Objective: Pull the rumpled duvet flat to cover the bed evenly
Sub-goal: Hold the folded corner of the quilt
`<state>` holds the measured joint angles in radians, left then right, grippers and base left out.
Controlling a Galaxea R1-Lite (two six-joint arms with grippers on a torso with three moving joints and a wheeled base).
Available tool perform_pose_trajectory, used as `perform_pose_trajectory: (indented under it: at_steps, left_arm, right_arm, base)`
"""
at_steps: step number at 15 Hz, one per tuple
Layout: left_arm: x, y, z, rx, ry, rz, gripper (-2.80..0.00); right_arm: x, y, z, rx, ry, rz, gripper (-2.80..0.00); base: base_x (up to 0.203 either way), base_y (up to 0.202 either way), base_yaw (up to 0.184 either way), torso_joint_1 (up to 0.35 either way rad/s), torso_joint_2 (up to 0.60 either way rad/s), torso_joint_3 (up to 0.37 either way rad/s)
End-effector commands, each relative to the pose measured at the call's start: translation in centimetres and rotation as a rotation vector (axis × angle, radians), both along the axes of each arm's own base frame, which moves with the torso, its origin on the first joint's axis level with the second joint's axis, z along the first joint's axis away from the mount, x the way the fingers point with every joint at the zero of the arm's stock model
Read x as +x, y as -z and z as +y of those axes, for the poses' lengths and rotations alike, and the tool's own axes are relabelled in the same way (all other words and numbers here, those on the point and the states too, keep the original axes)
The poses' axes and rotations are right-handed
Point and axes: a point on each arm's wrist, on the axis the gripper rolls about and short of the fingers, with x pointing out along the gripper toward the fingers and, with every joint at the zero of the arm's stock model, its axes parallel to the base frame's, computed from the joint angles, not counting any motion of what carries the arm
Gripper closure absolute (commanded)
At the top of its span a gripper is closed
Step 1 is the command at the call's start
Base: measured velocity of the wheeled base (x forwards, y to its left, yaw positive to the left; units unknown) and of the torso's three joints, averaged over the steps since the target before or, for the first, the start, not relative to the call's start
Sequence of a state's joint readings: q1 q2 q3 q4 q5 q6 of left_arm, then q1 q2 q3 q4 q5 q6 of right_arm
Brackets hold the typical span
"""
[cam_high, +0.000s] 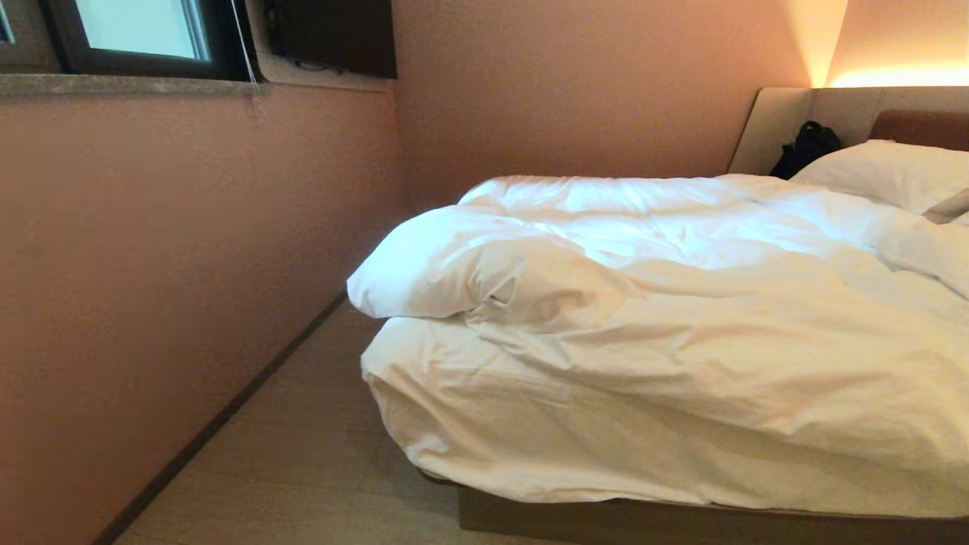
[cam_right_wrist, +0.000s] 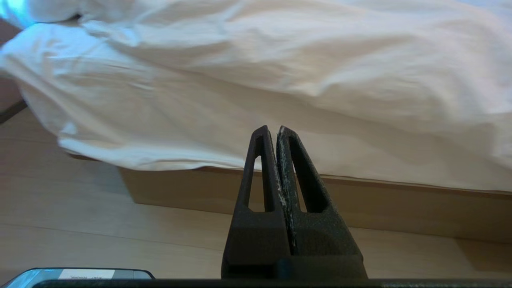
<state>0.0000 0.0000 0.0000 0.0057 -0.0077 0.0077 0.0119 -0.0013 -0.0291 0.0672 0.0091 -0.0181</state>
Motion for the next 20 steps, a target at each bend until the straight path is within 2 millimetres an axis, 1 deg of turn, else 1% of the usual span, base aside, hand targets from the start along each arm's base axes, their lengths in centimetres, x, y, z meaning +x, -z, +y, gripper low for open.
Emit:
perform_pose_trajectory:
  at_steps: [1, 4, 14, 20]
  left_arm:
    - [0.0, 0.0, 0.0, 0.0, 0.0, 0.0, 0.0]
    - [0.0, 0.0, 0.0, -0.002, 0.0, 0.0, 0.0]
    - [0.0, 0.0, 0.0, 0.0, 0.0, 0.0, 0.0]
    - [0.0, 0.0, 0.0, 0.0, 0.0, 0.0, 0.0]
  right_arm:
    - [0.01, 0.0, 0.0, 0.0, 0.0, 0.002, 0.0]
    - [0.01, 0.0, 0.0, 0.0, 0.0, 0.002, 0.0]
    - [0.01, 0.0, 0.0, 0.0, 0.0, 0.002, 0.0]
    - [0.01, 0.0, 0.0, 0.0, 0.0, 0.002, 0.0]
  base:
    - [0.0, 0.197, -0.005, -0.007, 0.0, -0.002]
    - [0.0, 0.117, 0.001, 0.0, 0.0, 0.003]
    - [0.0, 0.0, 0.0, 0.0, 0.0, 0.0]
    - [0.18, 0.0, 0.0, 0.003, 0.0, 0.002]
